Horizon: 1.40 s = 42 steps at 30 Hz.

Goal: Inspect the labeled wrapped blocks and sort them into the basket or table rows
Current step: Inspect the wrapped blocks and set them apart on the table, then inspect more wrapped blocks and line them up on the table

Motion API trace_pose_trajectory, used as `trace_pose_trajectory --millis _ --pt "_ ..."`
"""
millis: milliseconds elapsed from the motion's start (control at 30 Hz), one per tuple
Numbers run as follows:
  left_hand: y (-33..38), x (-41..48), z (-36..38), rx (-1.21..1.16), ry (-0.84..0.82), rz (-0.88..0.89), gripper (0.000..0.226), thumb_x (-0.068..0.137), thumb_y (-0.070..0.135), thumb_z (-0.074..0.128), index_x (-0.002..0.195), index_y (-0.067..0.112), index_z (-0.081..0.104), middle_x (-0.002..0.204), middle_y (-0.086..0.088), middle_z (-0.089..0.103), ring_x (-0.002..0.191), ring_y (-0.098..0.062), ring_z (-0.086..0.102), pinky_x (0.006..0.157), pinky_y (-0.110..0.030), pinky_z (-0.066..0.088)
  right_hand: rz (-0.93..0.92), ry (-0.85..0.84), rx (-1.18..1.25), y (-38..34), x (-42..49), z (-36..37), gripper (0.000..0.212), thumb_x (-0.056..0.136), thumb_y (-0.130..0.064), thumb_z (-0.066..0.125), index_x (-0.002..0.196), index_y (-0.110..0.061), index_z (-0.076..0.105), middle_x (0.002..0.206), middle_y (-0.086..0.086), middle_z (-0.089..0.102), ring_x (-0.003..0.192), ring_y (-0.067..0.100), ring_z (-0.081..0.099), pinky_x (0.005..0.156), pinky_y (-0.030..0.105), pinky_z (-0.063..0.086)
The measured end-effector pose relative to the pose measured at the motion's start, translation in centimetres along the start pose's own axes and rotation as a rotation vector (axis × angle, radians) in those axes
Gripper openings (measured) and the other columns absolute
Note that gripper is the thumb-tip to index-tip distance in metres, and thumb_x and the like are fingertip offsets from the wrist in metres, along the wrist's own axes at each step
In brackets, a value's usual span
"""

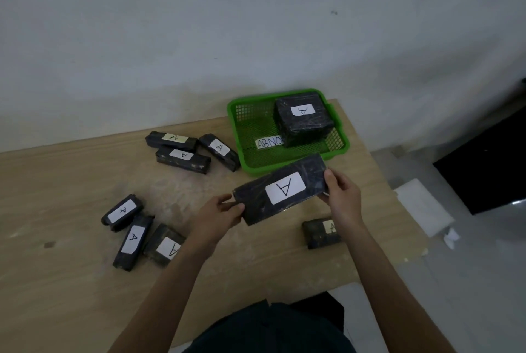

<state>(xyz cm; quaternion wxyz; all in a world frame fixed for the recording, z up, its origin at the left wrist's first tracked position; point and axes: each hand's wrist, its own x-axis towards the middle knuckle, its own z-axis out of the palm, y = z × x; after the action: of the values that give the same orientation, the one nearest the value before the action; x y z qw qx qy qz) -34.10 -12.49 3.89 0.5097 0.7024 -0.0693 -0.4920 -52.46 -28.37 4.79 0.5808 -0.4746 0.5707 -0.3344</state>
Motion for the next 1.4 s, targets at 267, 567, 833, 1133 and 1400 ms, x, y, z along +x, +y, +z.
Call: trace_pose_trajectory --millis 267,567,833,1133,1400 --pt "-0.2 4.9 8.7 0.112 -0.031 0.032 0.02 0.091 0.008 0.056 0.109 0.013 0.064 0.103 -0.004 0.065 0.096 -0.018 0.059 0.086 -0.03 0.045 0.045 -0.019 -0.672 4.0 7.3 -4.6 0.033 0.101 -0.02 0.042 0.086 -0.001 0.064 0.087 0.018 0.062 0.081 0.03 0.055 0.068 0.033 0.037" --pt "-4.4 7.8 17.1 0.334 -0.117 -0.14 0.033 0.09 0.009 0.056 0.123 0.009 0.058 0.119 -0.005 0.063 0.096 -0.018 0.058 0.076 -0.026 0.046 0.189 -0.156 -1.067 7.2 13.1 -10.5 0.029 0.099 -0.012 0.043 0.078 -0.001 0.06 0.091 0.021 0.064 0.075 0.027 0.053 0.065 0.027 0.037" --pt "-5.7 6.1 15.2 0.465 -0.066 -0.118 0.043 0.092 0.018 0.054 0.133 0.008 0.048 0.131 -0.002 0.051 0.123 -0.023 0.048 0.099 -0.031 0.039 0.178 -0.2 -1.268 6.4 12.1 -10.2 0.032 0.095 -0.029 0.047 0.112 -0.003 0.055 0.118 0.02 0.052 0.1 0.032 0.051 0.086 0.037 0.042" --pt "-3.1 2.4 0.4 0.427 0.095 0.137 0.028 0.092 0.017 0.058 0.119 0.014 0.059 0.11 -0.004 0.063 0.092 -0.016 0.059 0.08 -0.028 0.048 -0.23 -0.381 -1.191 2.8 4.1 2.7 0.051 0.088 -0.029 0.055 0.132 -0.005 0.05 0.132 0.021 0.044 0.117 0.04 0.046 0.098 0.044 0.039" --pt "-6.5 2.4 -12.5 0.445 0.227 0.072 0.029 0.092 0.016 0.058 0.12 0.011 0.059 0.106 -0.003 0.064 0.097 -0.017 0.061 0.07 -0.018 0.045 -0.272 -0.711 -1.085 4.9 -3.3 15.1 0.043 0.09 -0.019 0.056 0.13 -0.007 0.053 0.128 0.012 0.05 0.12 0.028 0.049 0.104 0.032 0.036"
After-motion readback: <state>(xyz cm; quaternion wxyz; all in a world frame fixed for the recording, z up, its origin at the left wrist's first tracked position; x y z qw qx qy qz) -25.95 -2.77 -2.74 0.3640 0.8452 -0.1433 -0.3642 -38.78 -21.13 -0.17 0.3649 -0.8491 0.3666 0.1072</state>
